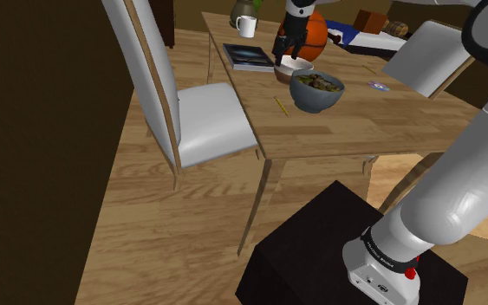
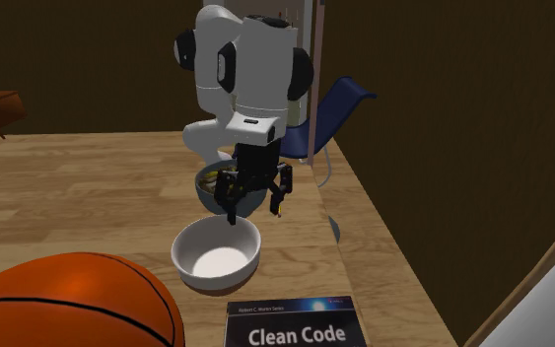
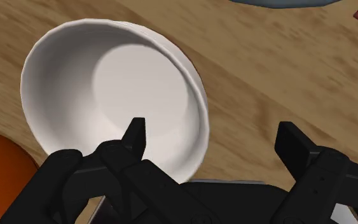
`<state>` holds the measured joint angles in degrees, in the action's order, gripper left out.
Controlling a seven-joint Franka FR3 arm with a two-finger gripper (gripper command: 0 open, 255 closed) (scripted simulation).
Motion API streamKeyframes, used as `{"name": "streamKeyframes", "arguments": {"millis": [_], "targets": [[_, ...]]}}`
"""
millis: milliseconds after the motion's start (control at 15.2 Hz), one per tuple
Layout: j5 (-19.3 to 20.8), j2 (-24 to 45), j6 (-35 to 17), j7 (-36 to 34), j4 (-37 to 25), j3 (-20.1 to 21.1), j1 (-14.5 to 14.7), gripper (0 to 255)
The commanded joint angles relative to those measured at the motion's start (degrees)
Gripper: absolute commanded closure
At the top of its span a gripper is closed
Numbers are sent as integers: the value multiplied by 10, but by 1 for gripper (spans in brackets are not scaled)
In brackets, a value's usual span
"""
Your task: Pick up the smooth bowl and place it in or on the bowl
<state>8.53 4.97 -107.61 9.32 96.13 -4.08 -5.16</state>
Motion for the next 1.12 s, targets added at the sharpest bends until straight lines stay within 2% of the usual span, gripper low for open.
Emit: {"name": "streamKeyframes", "arguments": {"millis": [0, 396, 924, 990, 1056], "targets": [[3, 13, -6, 2, -7, -1, -1, 0], [4, 22, -54, 1, 31, -4, -5, 0], [4, 22, -54, 1, 31, -4, -5, 0], [4, 22, -54, 1, 31, -4, -5, 255], [4, 22, -54, 1, 31, -4, -5, 255]]}}
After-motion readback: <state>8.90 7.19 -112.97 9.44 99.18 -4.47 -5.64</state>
